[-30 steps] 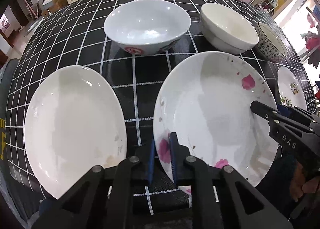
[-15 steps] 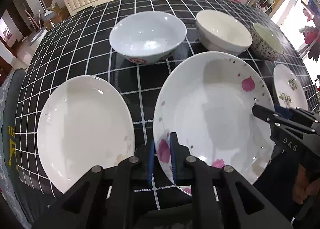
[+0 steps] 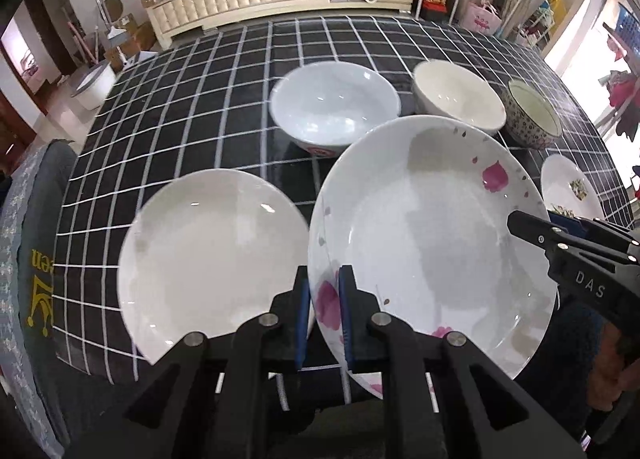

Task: Organize plates and bowls
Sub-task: 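Grasp the pink-flower plate rim with the left tool and lift it, then lower the pink-flower plate onto the plain white plate, open left tool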

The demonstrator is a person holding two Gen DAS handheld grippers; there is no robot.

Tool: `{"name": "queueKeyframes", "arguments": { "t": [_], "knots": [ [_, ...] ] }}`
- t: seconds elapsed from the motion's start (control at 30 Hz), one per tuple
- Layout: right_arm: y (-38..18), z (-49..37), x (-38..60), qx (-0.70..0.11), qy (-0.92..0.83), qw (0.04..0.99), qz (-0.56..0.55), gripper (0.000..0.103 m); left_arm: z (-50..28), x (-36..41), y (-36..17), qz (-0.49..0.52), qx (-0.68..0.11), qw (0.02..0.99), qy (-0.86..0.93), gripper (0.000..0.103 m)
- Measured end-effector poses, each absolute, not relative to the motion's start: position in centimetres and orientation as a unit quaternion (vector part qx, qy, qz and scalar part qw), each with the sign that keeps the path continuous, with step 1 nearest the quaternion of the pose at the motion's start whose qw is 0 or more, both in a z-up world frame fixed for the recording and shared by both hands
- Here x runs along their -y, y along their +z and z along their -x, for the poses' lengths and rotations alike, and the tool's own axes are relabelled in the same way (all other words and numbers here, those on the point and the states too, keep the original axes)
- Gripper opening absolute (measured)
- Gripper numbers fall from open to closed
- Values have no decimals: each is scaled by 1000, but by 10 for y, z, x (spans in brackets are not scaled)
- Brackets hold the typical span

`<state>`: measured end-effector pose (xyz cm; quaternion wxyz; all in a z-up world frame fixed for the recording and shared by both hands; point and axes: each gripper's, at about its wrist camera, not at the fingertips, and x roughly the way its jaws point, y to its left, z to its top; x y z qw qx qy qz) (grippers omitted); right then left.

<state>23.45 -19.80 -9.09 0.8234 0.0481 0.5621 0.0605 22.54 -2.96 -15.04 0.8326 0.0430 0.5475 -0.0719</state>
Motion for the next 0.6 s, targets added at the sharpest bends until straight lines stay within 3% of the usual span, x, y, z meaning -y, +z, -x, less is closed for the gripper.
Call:
{"name": "queueKeyframes", "arguments": {
  "t": [0.6],
  "knots": [
    [-104,-255,97,-578,129,805,-7,33,-208,-75,-151,1,-551,834,1,12]
  ]
}}
